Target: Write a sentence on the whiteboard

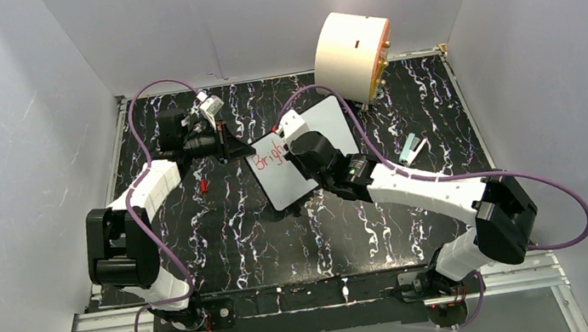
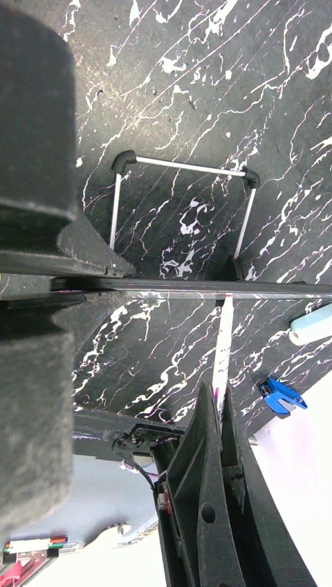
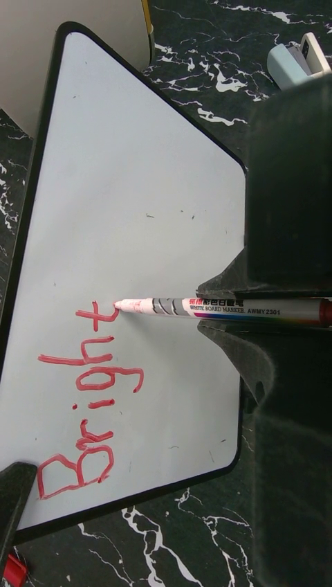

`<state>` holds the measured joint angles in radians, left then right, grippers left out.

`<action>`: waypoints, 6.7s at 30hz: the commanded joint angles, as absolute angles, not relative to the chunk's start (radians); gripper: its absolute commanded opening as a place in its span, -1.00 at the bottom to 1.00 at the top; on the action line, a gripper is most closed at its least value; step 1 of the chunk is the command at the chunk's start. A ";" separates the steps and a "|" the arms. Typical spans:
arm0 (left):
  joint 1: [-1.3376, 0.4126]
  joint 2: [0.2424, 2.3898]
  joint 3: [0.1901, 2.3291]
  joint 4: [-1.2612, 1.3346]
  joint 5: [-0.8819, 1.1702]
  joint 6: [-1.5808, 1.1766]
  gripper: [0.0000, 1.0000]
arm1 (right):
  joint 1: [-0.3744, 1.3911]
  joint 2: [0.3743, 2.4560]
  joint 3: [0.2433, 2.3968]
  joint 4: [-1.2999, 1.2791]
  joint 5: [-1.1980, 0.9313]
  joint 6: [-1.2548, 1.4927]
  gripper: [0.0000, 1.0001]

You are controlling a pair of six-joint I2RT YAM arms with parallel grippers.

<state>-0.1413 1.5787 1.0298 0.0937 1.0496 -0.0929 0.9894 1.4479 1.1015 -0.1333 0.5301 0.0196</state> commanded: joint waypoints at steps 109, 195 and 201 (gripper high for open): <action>-0.166 1.600 1.024 0.008 1.022 -0.051 -1.00 | 0.955 1.431 1.123 -0.038 0.585 0.002 -1.00; -0.165 1.600 1.025 0.005 1.017 -0.044 -1.00 | 0.903 1.402 1.075 -0.051 0.533 0.034 -1.00; -0.166 1.600 1.025 0.005 1.016 -0.045 -1.00 | 0.903 1.396 1.073 -0.048 0.550 0.031 -1.00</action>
<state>-0.1413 1.5787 1.0321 0.0883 1.0523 -0.0849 0.9100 1.4071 1.0653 -0.0948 0.5148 0.0410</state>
